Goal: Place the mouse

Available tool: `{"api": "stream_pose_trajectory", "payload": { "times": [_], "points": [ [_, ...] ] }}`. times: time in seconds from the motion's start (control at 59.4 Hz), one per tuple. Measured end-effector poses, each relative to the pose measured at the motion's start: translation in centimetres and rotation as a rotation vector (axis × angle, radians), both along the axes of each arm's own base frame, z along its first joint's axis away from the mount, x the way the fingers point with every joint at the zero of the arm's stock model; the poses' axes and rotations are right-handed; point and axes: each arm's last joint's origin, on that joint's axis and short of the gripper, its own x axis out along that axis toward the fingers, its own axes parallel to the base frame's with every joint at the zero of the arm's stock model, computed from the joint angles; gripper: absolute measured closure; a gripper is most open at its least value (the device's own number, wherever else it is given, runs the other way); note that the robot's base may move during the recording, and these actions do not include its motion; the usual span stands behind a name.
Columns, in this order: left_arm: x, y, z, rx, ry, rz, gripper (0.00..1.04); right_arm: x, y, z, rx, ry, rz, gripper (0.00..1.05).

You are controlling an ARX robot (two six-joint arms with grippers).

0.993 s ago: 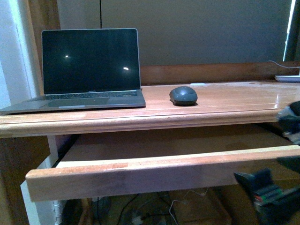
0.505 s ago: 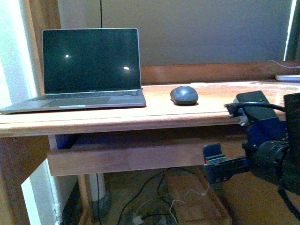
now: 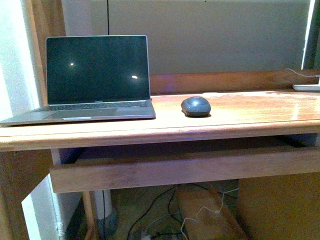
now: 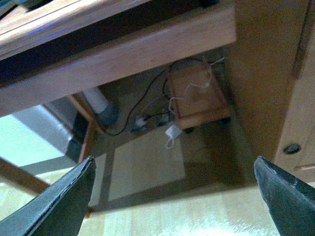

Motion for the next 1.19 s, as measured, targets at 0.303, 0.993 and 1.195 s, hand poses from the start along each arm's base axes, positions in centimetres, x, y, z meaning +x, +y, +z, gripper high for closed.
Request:
{"api": "stream_pose_trajectory", "payload": {
  "times": [0.303, 0.993, 1.195],
  "points": [
    [0.0, 0.0, 0.0, 0.000, -0.001, 0.000, 0.08, -7.0, 4.2, -2.0, -0.119, -0.242, -0.049, 0.27],
    [0.0, 0.0, 0.0, 0.000, -0.001, 0.000, 0.08, -7.1, 1.6, -2.0, -0.298, -0.262, -0.058, 0.99],
    [0.0, 0.0, 0.0, 0.000, -0.001, 0.000, 0.08, -7.1, 1.6, -2.0, -0.298, -0.262, -0.058, 0.57]
  ]
}}
